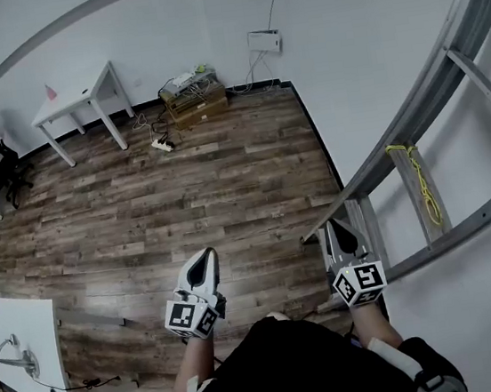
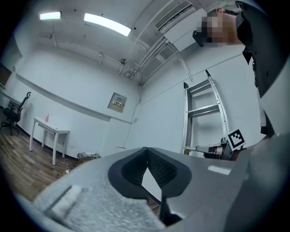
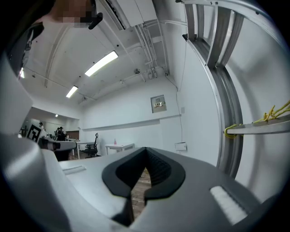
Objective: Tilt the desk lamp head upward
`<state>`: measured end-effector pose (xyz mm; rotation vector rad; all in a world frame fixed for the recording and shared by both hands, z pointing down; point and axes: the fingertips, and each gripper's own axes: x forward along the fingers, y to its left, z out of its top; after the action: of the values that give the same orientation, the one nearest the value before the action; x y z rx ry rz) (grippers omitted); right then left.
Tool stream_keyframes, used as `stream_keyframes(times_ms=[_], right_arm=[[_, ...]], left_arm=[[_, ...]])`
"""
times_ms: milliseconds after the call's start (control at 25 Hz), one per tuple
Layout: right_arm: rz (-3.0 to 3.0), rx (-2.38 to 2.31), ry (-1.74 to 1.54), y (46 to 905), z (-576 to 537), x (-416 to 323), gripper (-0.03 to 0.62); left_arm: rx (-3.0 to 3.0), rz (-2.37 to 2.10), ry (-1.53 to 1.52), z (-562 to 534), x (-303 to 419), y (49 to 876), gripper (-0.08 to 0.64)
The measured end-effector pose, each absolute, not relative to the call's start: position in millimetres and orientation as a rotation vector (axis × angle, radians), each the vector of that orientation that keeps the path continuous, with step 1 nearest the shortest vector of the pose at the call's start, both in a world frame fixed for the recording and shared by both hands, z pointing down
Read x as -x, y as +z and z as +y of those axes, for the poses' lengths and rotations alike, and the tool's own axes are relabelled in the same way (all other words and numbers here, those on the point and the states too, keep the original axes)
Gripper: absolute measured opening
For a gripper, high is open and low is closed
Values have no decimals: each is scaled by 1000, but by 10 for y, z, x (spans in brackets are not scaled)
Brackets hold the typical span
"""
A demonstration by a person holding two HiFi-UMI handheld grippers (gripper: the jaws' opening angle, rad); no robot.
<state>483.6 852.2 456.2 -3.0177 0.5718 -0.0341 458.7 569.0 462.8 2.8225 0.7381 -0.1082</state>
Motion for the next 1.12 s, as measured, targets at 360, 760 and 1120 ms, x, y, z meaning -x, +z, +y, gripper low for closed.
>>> stream_keyframes(times_ms=[360, 760, 1120], right_arm=[[641, 2988, -35, 4553, 8348, -4958, 2], [931, 2931, -34, 4584, 7731, -5199, 3], [1253, 2810, -62, 4606, 6932, -5290, 3]], left_arm=[[-2839, 677, -117, 5554, -4574, 4641, 0], [-2891, 486, -139, 5134, -4440, 4655, -1], [-2939, 146, -158, 4519, -4012, 4677, -2]])
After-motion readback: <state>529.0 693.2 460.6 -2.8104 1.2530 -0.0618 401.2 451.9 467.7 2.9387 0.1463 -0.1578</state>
